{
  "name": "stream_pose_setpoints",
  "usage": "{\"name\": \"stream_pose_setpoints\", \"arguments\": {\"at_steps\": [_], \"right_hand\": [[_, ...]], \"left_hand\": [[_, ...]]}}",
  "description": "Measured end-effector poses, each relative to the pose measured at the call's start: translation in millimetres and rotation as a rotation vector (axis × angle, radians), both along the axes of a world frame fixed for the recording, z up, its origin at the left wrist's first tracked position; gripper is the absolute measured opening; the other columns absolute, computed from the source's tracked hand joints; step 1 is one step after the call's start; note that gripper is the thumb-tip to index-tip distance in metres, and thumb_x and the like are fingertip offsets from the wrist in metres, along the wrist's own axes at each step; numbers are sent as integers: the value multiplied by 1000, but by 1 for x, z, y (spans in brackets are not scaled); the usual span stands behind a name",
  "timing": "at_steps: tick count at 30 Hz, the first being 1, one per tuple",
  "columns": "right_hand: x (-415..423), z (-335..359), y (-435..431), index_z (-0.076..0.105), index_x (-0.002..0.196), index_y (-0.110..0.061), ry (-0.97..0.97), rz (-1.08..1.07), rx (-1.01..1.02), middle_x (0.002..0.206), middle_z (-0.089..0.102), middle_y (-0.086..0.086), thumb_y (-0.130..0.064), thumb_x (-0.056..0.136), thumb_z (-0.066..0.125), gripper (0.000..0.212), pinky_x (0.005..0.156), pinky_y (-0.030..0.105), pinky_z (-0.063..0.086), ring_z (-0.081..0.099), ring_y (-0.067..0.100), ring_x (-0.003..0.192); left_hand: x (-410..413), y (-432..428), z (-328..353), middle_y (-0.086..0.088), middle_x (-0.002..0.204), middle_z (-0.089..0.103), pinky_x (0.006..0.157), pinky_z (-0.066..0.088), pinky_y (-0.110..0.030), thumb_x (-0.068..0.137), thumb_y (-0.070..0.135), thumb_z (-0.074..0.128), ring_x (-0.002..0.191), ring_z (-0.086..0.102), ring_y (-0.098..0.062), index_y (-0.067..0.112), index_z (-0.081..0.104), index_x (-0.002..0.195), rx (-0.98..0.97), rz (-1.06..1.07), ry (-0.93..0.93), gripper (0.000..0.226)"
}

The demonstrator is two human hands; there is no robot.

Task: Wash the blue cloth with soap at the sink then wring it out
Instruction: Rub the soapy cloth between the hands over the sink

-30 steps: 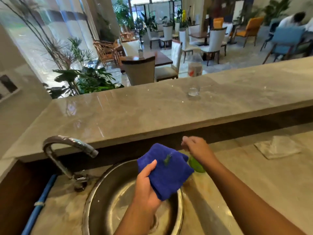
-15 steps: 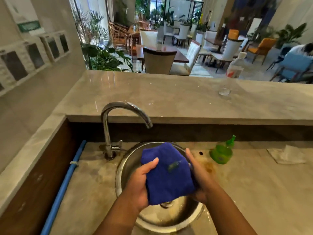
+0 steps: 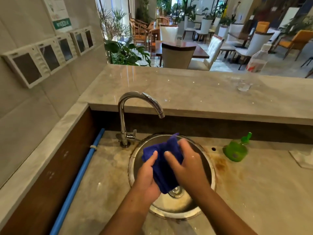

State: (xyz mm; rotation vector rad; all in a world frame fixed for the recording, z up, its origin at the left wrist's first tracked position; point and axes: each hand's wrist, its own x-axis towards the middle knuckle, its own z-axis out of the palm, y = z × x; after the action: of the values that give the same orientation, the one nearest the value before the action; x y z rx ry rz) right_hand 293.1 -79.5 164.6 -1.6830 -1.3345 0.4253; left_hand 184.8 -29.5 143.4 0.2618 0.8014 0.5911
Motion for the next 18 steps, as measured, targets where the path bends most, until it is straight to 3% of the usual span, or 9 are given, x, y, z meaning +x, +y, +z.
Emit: {"name": "stream_pose_setpoints", "arguments": {"at_steps": [3,5,7,9,12,14,16,18], "right_hand": [[-17,-15,5,55,87,-28,-123,-8,16,73,61,-9,-55,90,49,27,60,24,51,59,7,65],[-5,-26,15,51,81,-26,-166,-94,72,65,55,-12,-44,94,53,23,54,14,41,54,4,57],[20,-31,27,49,78,-26,-170,-190,15,63,53,-11,-32,97,57,22,54,15,35,51,3,55],[47,-36,36,50,75,-25,-16,-229,-57,66,53,-9,-26,98,58,25,58,22,35,50,1,57],[63,-38,29,54,73,-21,211,-216,-29,67,54,-3,-21,98,59,26,57,15,38,48,-2,56],[64,-36,18,62,83,-16,343,-225,-12,74,61,6,-26,99,57,20,63,25,46,56,8,62],[56,-26,6,65,92,-16,422,-189,4,83,67,9,-28,99,56,17,67,35,51,63,25,74],[37,-15,-2,64,90,-16,437,-68,17,78,67,3,-26,99,57,14,64,28,52,62,22,70]], "left_hand": [[13,-16,9,-18,114,75,89,52,-46,91,42,57,110,68,-33,9,73,119,-5,36,-114,47],[20,-25,10,-18,115,75,94,50,-46,98,43,49,113,66,-33,10,69,124,6,56,-144,46],[22,-33,11,-19,124,71,108,43,-49,102,41,43,123,61,-35,10,62,132,37,49,-162,47],[23,-40,10,-20,131,67,116,37,-49,100,37,45,129,58,-35,6,57,137,71,9,-163,49],[20,-43,13,-17,123,72,109,44,-46,100,31,48,120,66,-32,3,62,127,157,-38,-124,42],[16,-36,13,-17,116,75,101,49,-45,102,29,47,108,72,-31,3,64,121,175,-18,-100,37],[8,-27,10,-17,120,73,102,49,-48,102,33,46,109,72,-32,5,62,128,160,-17,-96,42],[5,-23,7,-18,126,71,106,45,-50,102,40,44,116,68,-35,8,62,132,111,-18,-135,47]]}}
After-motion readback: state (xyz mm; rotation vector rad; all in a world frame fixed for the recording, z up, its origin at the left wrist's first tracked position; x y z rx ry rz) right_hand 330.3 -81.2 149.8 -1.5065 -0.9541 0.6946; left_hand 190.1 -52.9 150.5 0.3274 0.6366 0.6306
